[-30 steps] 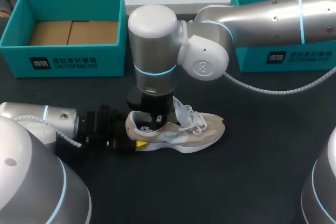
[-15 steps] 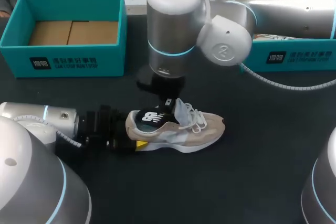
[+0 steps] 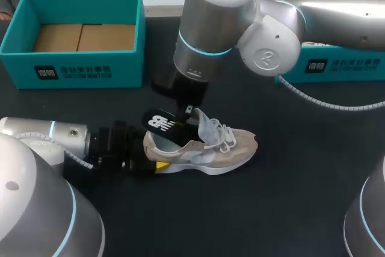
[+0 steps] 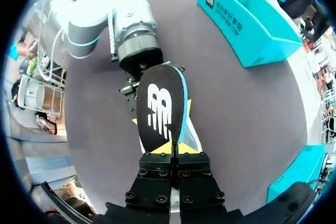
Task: Take the shoe out of the shoebox, open the shoe tongue, remove and reinsert the insole, then place the shoe into the shoebox
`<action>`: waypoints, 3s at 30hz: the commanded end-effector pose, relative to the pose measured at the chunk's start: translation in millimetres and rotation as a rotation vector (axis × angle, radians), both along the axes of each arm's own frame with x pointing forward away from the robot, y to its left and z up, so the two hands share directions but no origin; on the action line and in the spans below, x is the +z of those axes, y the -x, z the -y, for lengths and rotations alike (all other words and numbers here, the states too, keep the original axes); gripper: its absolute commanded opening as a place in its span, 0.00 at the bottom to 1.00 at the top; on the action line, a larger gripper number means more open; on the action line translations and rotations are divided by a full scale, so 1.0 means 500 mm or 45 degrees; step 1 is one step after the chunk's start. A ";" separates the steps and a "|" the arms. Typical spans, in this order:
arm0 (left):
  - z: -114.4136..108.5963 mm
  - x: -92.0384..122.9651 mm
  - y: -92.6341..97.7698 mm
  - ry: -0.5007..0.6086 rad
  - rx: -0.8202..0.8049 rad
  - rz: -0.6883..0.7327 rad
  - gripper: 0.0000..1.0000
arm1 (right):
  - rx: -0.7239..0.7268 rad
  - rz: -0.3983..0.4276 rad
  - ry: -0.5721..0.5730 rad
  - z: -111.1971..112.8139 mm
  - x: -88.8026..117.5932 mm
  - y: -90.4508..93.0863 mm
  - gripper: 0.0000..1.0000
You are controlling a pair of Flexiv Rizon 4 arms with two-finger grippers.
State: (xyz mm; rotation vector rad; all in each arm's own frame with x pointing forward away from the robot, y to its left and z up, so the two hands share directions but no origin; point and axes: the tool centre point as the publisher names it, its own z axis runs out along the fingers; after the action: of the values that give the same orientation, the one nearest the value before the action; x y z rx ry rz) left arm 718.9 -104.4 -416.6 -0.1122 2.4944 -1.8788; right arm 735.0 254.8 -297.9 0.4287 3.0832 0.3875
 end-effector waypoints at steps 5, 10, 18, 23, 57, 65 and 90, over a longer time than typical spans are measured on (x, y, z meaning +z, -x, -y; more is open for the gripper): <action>-0.001 -0.006 0.003 -0.003 0.000 0.001 0.00 | 0.087 -0.058 -0.058 -0.042 0.009 -0.005 0.00; -0.001 -0.006 0.003 -0.003 0.000 0.001 0.00 | 0.119 -0.092 -0.078 -0.065 0.005 -0.008 0.00; -0.001 -0.006 0.003 -0.003 0.000 0.001 0.00 | 0.109 -0.262 -0.181 -0.069 0.001 -0.003 1.00; -0.001 -0.006 0.003 -0.003 0.000 0.001 0.00 | 0.114 -0.458 -0.293 -0.059 0.015 -0.002 1.00; -0.001 -0.006 0.003 -0.003 0.000 0.001 0.00 | 0.369 -0.804 -0.433 -0.083 0.005 -0.006 1.00; -0.001 -0.006 0.003 -0.003 0.000 0.001 0.00 | 0.442 -0.890 -0.464 -0.087 -0.004 0.015 1.00; -0.001 -0.006 0.003 -0.003 0.000 0.001 0.00 | 0.521 -1.007 -0.531 -0.101 -0.032 0.058 0.39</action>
State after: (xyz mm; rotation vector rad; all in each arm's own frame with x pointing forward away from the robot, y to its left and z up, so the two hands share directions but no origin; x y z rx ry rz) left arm 718.9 -104.5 -416.5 -0.1119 2.4944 -1.8789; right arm 703.4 300.0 -309.8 -0.1011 3.8413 1.1297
